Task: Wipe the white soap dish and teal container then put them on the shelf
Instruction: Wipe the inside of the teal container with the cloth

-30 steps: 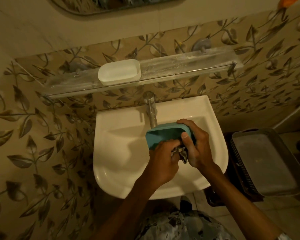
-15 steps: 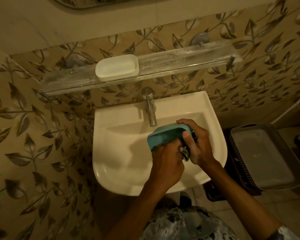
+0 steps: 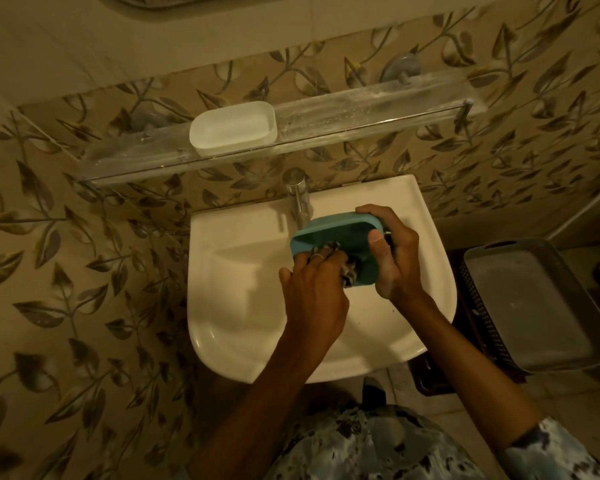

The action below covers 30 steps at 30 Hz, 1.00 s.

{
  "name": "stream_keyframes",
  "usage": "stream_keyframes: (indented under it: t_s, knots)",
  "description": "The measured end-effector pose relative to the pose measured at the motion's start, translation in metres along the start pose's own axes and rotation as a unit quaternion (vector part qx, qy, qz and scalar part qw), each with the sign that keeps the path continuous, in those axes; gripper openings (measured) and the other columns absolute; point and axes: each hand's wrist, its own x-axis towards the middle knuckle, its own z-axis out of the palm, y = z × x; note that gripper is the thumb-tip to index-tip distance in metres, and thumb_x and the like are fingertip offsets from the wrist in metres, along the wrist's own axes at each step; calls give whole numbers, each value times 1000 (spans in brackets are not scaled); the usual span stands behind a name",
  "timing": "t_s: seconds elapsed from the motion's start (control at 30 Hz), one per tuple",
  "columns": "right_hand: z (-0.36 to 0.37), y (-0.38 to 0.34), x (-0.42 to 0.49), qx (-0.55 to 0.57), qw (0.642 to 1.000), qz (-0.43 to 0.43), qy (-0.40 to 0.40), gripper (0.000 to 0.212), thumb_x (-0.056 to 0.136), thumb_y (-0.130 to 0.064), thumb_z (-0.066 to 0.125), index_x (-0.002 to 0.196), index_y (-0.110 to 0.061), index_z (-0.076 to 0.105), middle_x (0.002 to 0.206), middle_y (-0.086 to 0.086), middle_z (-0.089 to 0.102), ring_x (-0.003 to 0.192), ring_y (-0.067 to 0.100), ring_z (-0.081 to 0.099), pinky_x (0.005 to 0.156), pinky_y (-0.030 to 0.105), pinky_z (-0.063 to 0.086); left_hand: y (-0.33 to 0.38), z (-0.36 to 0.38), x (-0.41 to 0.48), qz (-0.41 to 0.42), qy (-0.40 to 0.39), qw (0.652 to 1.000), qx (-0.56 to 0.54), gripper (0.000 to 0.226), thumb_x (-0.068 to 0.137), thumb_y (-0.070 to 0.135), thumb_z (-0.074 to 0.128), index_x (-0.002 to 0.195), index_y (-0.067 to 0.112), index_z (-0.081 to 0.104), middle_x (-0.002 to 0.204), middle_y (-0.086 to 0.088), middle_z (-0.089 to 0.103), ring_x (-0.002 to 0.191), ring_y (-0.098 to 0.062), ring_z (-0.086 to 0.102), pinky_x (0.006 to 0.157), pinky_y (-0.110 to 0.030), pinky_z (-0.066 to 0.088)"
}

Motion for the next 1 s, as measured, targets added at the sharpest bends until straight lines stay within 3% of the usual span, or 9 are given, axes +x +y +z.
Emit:
stream_keyframes:
  t_s: [0.13, 0.2, 0.37, 0.5, 0.67, 0.77, 0.83, 0.9, 1.0]
  knots:
    - [9, 0, 10, -7, 1000, 6, 8, 45, 98, -43, 38, 116, -8, 59, 103, -1, 65, 95, 18, 63, 77, 32, 53, 24, -9, 7, 2, 48, 989, -139, 21, 87, 9, 55, 104, 20, 62, 103, -1, 67, 99, -23, 57, 84, -36, 43]
    - [11, -3, 14, -12, 999, 9, 28, 46, 97, -42, 37, 116, -6, 59, 102, 1, 65, 94, 16, 63, 77, 32, 54, 28, -13, 9, 18, 61, 983, -170, 21, 87, 7, 56, 103, 19, 63, 101, -2, 67, 97, -24, 57, 83, -36, 43]
    - [2, -11, 19, 8, 999, -15, 30, 53, 97, -54, 38, 120, -10, 56, 108, -1, 64, 100, 17, 63, 77, 28, 55, -5, -16, 19, 72, 44, 995, 50, 47, 81, 11, 64, 124, 27, 55, 134, 3, 55, 122, -24, 43, 88, -37, 30]
    - [6, -14, 20, 1, 999, -31, 25, 51, 97, -54, 38, 120, -12, 56, 109, -8, 63, 100, 17, 63, 77, 27, 54, -12, -18, 22, 19, 34, 996, 75, 47, 83, 13, 61, 127, 28, 52, 135, 2, 53, 124, -24, 39, 85, -35, 27]
    - [12, -6, 19, -11, 1000, -13, 18, 53, 97, -53, 37, 116, -9, 58, 104, -6, 65, 96, 16, 64, 78, 23, 51, 23, -14, 12, 2, 61, 981, -182, 20, 88, 10, 57, 105, 17, 64, 103, -4, 67, 98, -23, 59, 85, -41, 50]
    - [5, 0, 16, -24, 999, 14, 35, 56, 97, -54, 37, 117, -7, 58, 103, 2, 66, 96, 17, 64, 77, 25, 52, 20, -19, 13, 42, 19, 962, -268, 22, 89, 11, 56, 108, 20, 64, 106, 1, 67, 97, -16, 60, 85, -40, 51]
    - [2, 0, 14, -35, 998, 38, 47, 56, 96, -56, 39, 118, -8, 58, 105, 4, 65, 97, 15, 63, 77, 24, 53, 8, -20, 12, 66, -58, 972, -216, 37, 87, 20, 60, 123, 29, 53, 125, 6, 57, 113, -17, 48, 96, -39, 40]
    - [1, -4, 13, -25, 996, 63, 64, 53, 95, -53, 41, 120, -8, 57, 107, 6, 63, 100, 15, 63, 78, 26, 55, -4, -19, 12, 87, -95, 988, -88, 63, 81, 27, 67, 135, 37, 36, 142, 9, 39, 126, -17, 33, 98, -37, 29]
    - [5, -13, 9, 68, 986, 139, 62, 45, 91, -42, 48, 123, -12, 52, 116, 10, 60, 103, 15, 64, 73, 25, 56, -9, -25, 18, 130, -33, 991, 14, 63, 79, 14, 70, 134, 32, 44, 143, 3, 43, 126, -23, 37, 97, -40, 36]
